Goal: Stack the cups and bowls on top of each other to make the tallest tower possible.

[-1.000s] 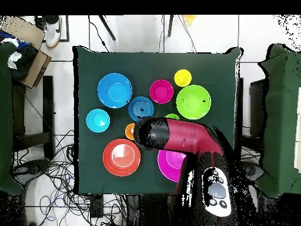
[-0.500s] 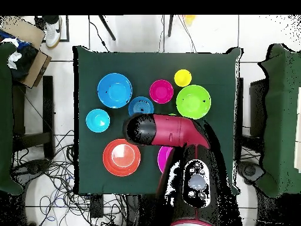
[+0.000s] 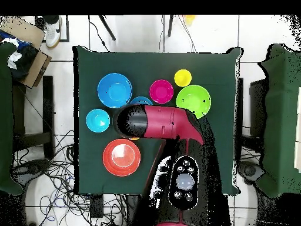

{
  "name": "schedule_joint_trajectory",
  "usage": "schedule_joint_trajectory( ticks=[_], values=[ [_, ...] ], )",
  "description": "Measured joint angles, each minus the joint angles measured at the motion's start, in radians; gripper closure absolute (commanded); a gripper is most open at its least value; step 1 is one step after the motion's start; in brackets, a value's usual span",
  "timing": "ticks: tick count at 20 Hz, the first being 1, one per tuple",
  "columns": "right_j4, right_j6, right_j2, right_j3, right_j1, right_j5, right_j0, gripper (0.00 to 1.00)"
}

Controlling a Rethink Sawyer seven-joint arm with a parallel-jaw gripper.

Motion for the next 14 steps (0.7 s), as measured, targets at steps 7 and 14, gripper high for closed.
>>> schedule_joint_trajectory(
  ticks=[7,14],
  values=[
    [0.036,0.000,-0.037,-0.067,0.035,0.000,0.044,0.00],
    [0.037,0.000,-0.030,-0.036,0.001,0.000,0.021,0.00]
  ],
)
